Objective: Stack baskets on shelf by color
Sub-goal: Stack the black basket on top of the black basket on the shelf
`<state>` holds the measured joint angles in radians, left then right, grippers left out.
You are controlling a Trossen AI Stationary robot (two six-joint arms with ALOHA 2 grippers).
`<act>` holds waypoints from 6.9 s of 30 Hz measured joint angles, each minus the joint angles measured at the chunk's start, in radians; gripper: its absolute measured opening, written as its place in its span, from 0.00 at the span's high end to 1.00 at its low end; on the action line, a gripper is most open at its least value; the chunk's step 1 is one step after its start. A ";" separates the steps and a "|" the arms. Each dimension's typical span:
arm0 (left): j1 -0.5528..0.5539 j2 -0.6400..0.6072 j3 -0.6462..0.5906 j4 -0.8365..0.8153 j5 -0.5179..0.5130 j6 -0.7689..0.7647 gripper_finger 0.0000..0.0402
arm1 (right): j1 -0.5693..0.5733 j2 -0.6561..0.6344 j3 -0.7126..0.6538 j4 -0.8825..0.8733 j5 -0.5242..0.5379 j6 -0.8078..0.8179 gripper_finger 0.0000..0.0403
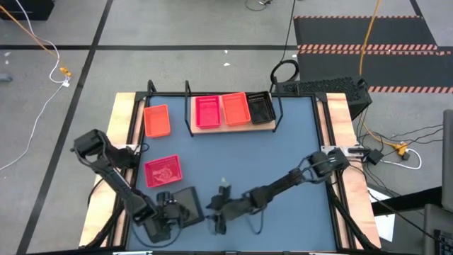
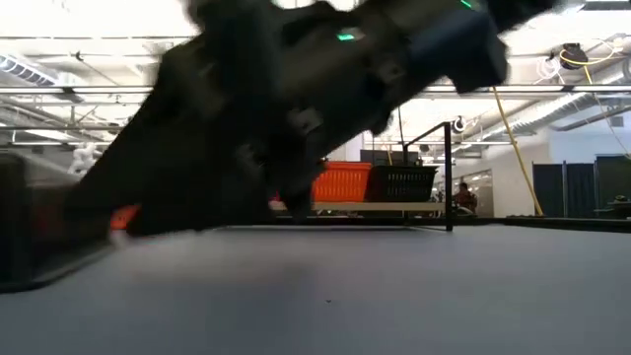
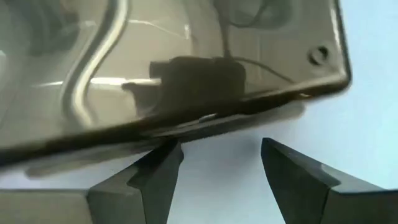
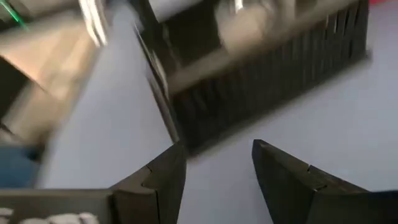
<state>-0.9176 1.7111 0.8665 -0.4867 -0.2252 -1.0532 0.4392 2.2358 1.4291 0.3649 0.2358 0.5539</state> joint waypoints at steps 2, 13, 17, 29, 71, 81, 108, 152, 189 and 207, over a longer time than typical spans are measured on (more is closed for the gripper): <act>0.029 0.000 -0.002 0.012 -0.034 0.016 0.42 | -0.004 -0.033 -0.114 0.204 0.004 0.024 0.56; 0.175 0.003 -0.008 0.129 -0.105 0.207 0.42 | 0.010 -0.049 -0.258 0.393 0.056 0.130 0.56; 0.211 0.002 -0.008 0.133 -0.106 0.250 0.42 | 0.014 -0.065 -0.260 0.475 0.056 0.075 0.56; 0.278 0.002 -0.004 0.325 -0.218 0.388 0.42 | -0.007 -0.186 -0.247 0.423 0.040 -0.069 0.56; 0.270 0.004 -0.005 0.302 -0.168 0.472 0.42 | 0.139 -0.458 -0.596 -0.079 0.239 0.489 0.56; 0.318 0.003 -0.005 0.511 -0.168 0.695 0.42 | 0.119 -0.457 -0.702 0.022 0.342 0.520 0.56; 0.540 0.124 -0.006 0.487 0.043 0.776 0.42 | -0.101 -0.393 -0.673 0.371 0.040 0.089 0.56; 0.546 0.092 -0.005 0.602 0.014 0.664 0.42 | 0.095 -0.526 -0.616 0.283 0.132 -0.011 0.60; 0.472 0.092 -0.005 0.629 0.050 0.576 0.42 | 0.274 -0.140 -0.423 0.522 0.315 -0.193 0.44; 0.426 0.091 -0.005 0.669 0.050 0.604 0.42 | 0.188 -0.080 -0.186 0.080 0.548 -0.072 0.55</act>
<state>-0.4918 1.8023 0.8619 0.1819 -0.1749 -0.4489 0.6269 2.1558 1.2427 0.4453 0.7837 0.4819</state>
